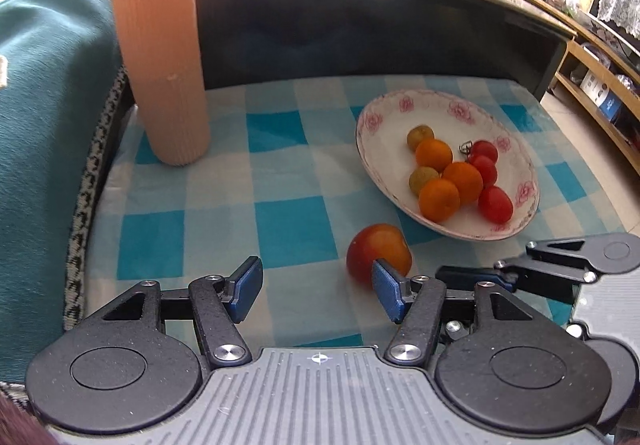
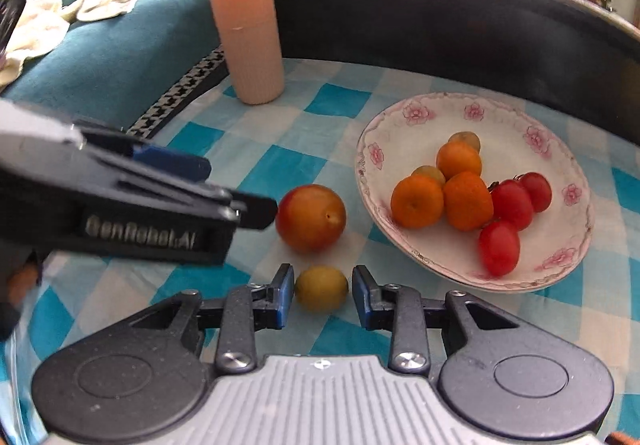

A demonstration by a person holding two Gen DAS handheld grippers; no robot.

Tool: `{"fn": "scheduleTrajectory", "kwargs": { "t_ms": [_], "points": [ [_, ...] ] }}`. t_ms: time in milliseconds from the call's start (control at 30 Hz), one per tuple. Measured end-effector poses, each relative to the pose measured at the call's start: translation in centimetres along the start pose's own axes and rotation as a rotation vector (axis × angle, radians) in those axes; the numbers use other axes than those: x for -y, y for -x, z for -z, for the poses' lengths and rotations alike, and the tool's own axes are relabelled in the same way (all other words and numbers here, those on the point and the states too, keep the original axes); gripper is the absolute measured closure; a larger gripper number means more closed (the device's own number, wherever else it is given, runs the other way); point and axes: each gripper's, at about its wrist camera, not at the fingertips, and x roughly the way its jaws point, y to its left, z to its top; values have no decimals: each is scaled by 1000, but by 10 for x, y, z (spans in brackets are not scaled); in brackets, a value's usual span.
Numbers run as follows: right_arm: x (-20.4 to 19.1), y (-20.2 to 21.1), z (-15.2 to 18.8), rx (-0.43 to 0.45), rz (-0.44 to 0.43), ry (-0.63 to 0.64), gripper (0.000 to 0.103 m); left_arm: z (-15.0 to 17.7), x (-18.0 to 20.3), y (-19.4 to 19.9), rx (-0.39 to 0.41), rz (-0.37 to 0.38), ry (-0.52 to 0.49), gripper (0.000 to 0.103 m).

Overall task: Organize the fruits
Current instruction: 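Move the left gripper to the large red tomato while the right gripper reaches the small brown fruit, then close the left gripper on the large red tomato while the right gripper grasps the brown fruit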

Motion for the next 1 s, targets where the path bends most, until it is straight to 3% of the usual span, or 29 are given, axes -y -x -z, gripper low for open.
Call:
{"fn": "scheduleTrajectory", "kwargs": {
  "t_ms": [233, 567, 800, 1000],
  "points": [
    [-3, -1, 3, -28, 3, 28, 57, -6, 10, -10, 2, 46, -5, 32],
    [24, 20, 16, -34, 24, -57, 57, -9, 32, -24, -4, 90, -36, 30],
    [38, 27, 20, -33, 28, -76, 57, -4, 50, -39, -51, 72, -93, 43],
    [46, 30, 22, -31, 35, -83, 58, -3, 55, -38, -36, 41, -115, 45]
  ]
}}
